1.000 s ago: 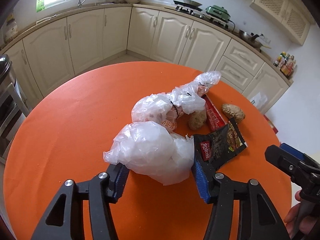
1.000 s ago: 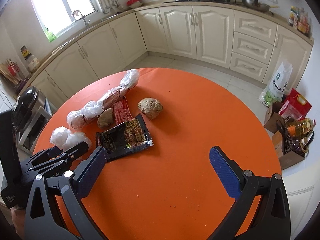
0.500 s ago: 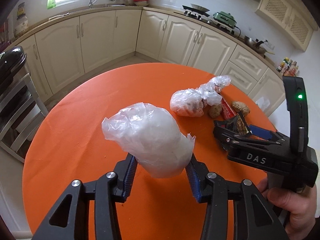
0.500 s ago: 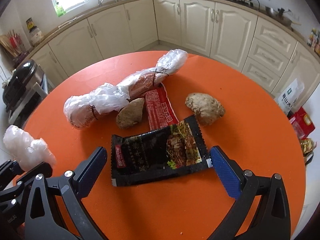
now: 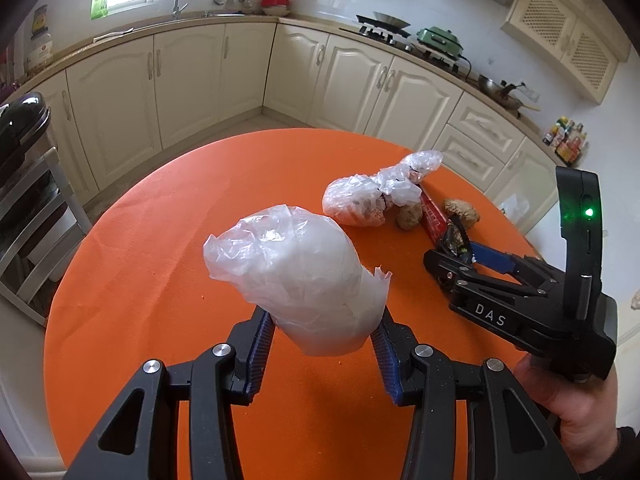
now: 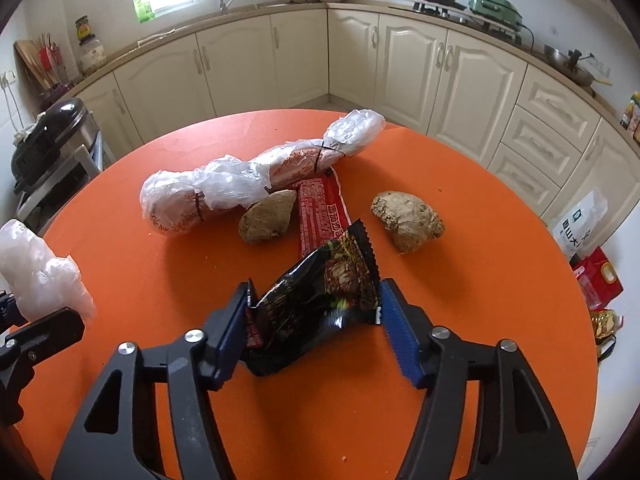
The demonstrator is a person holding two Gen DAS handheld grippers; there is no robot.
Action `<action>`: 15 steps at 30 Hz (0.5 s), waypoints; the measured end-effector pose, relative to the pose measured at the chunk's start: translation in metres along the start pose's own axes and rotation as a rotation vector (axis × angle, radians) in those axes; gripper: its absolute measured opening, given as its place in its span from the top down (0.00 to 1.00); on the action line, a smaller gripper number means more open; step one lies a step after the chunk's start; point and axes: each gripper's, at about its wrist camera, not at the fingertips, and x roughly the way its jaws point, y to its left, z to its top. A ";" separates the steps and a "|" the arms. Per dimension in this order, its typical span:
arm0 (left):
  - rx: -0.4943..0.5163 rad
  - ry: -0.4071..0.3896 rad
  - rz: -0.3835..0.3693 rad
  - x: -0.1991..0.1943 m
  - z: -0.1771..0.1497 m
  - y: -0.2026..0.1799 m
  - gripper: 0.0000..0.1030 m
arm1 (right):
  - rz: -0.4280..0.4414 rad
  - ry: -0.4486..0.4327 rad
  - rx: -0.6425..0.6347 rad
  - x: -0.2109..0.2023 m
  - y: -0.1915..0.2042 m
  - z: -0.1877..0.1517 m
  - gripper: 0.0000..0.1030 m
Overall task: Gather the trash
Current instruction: 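Grasp the clear plastic bag with the left tool while the right tool grasps the dark snack packet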
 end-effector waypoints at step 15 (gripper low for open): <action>0.072 -0.037 -0.038 -0.030 -0.022 -0.032 0.59 | 0.113 -0.011 0.159 -0.044 -0.036 -0.042 0.78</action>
